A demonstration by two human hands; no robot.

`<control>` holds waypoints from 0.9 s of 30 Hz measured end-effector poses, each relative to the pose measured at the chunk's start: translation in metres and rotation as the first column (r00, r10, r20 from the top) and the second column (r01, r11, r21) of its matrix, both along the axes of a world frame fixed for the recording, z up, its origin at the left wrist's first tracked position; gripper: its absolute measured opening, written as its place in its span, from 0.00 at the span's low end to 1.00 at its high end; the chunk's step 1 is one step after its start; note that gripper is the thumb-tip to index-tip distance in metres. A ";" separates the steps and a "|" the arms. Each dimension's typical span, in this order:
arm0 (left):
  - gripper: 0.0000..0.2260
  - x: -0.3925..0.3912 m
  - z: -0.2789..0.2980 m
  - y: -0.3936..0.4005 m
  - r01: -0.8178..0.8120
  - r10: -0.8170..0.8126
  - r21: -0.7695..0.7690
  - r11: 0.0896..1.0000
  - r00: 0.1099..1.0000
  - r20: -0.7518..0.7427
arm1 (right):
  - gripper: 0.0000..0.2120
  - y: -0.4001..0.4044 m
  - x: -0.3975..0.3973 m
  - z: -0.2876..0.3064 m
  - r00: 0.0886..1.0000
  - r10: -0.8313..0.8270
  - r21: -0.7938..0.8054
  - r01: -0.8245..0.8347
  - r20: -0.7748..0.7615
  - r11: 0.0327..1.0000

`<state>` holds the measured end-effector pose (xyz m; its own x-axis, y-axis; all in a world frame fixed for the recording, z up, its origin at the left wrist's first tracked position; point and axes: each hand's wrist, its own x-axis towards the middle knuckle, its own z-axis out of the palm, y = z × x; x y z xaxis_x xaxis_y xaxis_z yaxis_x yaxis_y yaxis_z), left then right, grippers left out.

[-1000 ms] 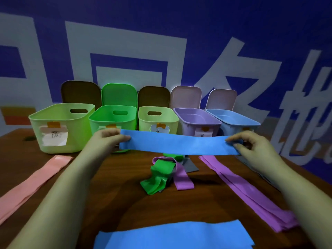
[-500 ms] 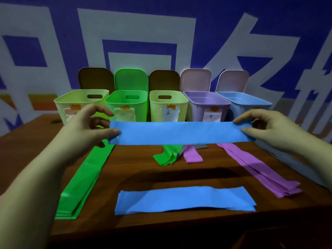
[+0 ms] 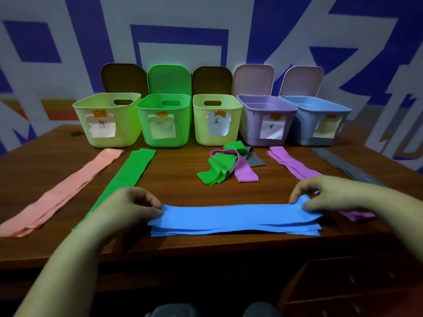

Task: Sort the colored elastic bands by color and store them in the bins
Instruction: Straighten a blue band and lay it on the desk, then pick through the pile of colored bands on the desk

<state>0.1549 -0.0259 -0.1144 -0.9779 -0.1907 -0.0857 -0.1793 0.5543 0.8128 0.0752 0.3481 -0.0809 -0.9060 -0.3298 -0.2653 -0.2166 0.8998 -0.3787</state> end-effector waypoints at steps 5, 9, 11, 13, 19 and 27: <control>0.04 0.004 -0.001 0.009 -0.004 0.010 -0.120 0.993 0.999 0.047 | 0.11 0.000 0.000 -0.003 0.999 -0.004 0.012 0.003 0.044 1.000; 0.05 0.002 -0.003 0.013 0.006 0.007 -0.199 0.980 0.998 0.069 | 0.10 -0.002 0.001 -0.011 0.999 0.023 0.081 -0.026 0.032 0.996; 0.06 -0.001 -0.003 0.014 0.022 -0.001 -0.251 0.968 0.996 0.085 | 0.09 -0.002 0.000 -0.011 1.000 0.027 0.118 -0.029 0.013 0.993; 0.06 -0.003 -0.002 0.014 0.036 -0.006 -0.293 0.956 0.995 0.103 | 0.07 -0.002 -0.001 -0.009 1.000 0.029 0.147 -0.029 -0.002 0.989; 0.06 -0.006 0.004 0.008 0.112 -0.054 -0.372 0.921 0.985 0.163 | 0.06 -0.001 -0.004 -0.002 0.999 0.045 0.169 -0.049 0.029 0.984; 0.08 -0.051 0.031 0.030 0.150 -0.226 -0.427 0.892 0.965 -0.132 | 0.11 -0.038 -0.032 0.013 0.929 0.101 0.070 -0.081 -0.357 0.994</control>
<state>0.1039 0.0037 -0.0837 -0.9908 0.0175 0.1342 0.0848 0.8533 0.5145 0.0435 0.3097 -0.0681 -0.9108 -0.4093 0.0534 -0.4109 0.8867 -0.2120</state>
